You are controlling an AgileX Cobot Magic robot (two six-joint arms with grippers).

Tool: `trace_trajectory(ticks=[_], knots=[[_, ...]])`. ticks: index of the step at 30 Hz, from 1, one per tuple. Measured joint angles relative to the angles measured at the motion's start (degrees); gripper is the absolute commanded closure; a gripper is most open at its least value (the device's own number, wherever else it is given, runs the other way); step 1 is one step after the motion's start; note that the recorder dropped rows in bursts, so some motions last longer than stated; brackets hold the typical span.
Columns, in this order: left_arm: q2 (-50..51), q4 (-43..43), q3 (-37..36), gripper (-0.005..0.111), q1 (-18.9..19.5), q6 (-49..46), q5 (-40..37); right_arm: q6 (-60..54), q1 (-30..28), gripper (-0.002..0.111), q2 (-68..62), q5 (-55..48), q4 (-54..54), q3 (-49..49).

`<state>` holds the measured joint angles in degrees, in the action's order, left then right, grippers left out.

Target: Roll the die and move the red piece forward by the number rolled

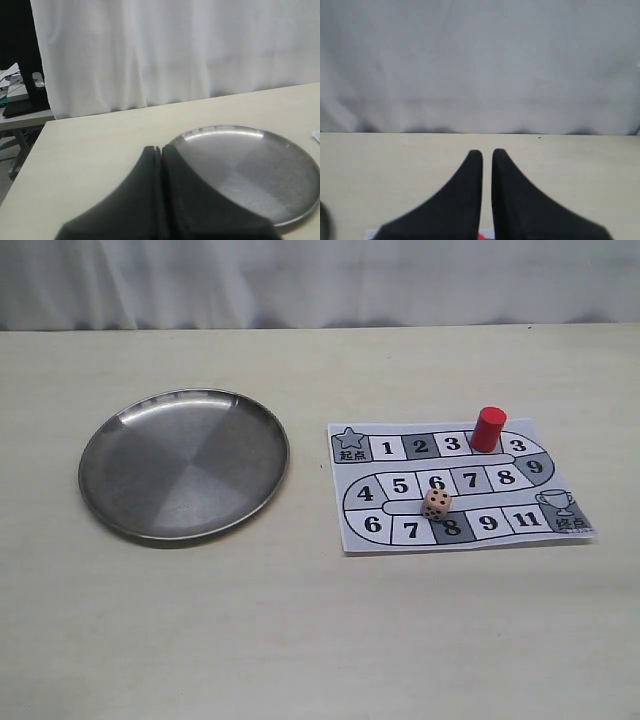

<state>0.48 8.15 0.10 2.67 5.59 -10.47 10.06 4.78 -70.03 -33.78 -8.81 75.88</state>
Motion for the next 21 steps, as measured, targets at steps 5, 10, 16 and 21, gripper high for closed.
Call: trace_trajectory(ticks=[5, 10, 16, 21], knots=[[0.0, 0.0, 0.0, 0.107, 0.0, 0.0, 0.0, 0.1, 0.0, 0.102, 10.55, 7.11, 5.26, -15.64], [0.0, 0.0, 0.0, 0.107, 0.0, 0.0, 0.0, 0.1, 0.0, 0.102, 22.7, 17.15, 10.13, -34.93], [0.0, 0.0, 0.0, 0.107, 0.0, 0.0, 0.0, -0.35, 0.0, 0.102, 36.75, 24.4, 14.8, -60.88], [0.0, 0.0, 0.0, 0.107, 0.0, 0.0, 0.0, -3.43, 0.0, 0.102, 43.17, 30.75, 14.95, -72.66]])
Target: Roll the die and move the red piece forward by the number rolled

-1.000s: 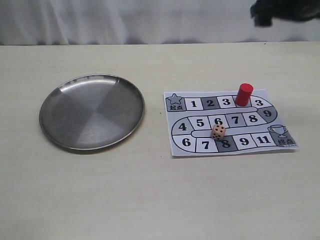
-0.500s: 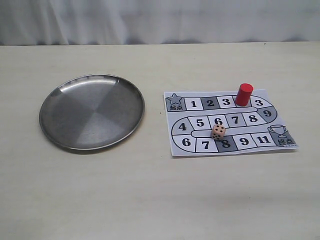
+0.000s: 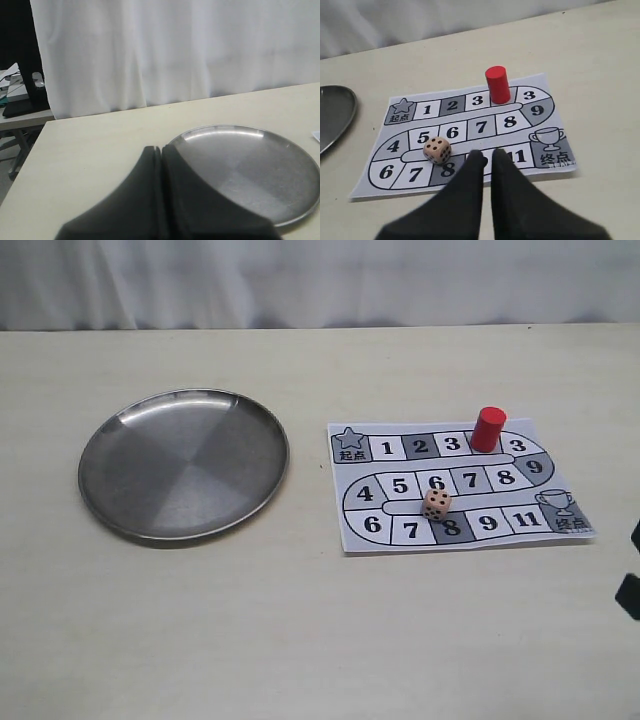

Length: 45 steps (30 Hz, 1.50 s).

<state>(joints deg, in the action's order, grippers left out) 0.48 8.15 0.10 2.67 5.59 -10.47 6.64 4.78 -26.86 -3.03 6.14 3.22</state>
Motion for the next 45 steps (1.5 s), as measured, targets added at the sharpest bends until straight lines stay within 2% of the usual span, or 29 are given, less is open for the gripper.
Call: trace_trajectory(ticks=[2, 11, 17, 25, 45], knots=[[0.0, 0.0, 0.0, 0.107, 0.0, 0.0, 0.0, -1.88, 0.0, 0.102, 3.21, 3.03, 0.05, -2.82], [0.0, 0.0, 0.0, 0.107, 0.0, 0.0, 0.0, -2.7, 0.0, 0.102, 9.59, 2.44, 0.19, -3.06], [0.0, 0.0, 0.0, 0.107, 0.0, 0.0, 0.0, -3.24, 0.0, 0.102, 25.58, -1.82, 0.19, -3.06], [0.0, 0.0, 0.0, 0.107, 0.0, 0.0, 0.0, -6.64, 0.0, 0.102, 26.53, -3.01, 0.19, -3.06], [0.0, 0.0, 0.0, 0.107, 0.0, 0.0, 0.0, -7.08, 0.0, 0.102, 26.53, -3.22, 0.19, -3.06]])
